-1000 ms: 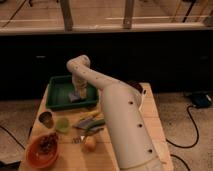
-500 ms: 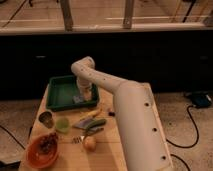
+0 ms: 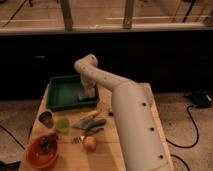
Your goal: Wipe tray with sponge
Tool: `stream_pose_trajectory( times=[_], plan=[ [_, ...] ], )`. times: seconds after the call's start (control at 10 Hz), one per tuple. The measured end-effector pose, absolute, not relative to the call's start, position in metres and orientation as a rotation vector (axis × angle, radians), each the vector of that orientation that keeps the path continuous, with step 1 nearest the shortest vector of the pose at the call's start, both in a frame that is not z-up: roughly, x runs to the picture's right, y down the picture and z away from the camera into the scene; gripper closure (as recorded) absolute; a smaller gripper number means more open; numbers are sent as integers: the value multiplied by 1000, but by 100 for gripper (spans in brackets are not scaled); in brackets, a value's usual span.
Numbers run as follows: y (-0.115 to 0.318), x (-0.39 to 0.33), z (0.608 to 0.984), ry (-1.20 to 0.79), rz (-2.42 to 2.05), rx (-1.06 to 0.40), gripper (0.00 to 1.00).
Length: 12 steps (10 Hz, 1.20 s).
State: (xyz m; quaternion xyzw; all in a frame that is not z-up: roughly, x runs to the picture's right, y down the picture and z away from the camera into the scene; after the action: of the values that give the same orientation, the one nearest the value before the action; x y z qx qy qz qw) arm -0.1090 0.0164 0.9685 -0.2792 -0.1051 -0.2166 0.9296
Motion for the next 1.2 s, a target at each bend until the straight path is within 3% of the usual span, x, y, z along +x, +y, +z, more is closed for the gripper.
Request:
stream_pose_trajectory(
  times=[0.7,1.2],
  plan=[
    [41,-169,950,-396,-551,-577,98],
    [52,-126,938,-344,-501,-607,98]
  ],
)
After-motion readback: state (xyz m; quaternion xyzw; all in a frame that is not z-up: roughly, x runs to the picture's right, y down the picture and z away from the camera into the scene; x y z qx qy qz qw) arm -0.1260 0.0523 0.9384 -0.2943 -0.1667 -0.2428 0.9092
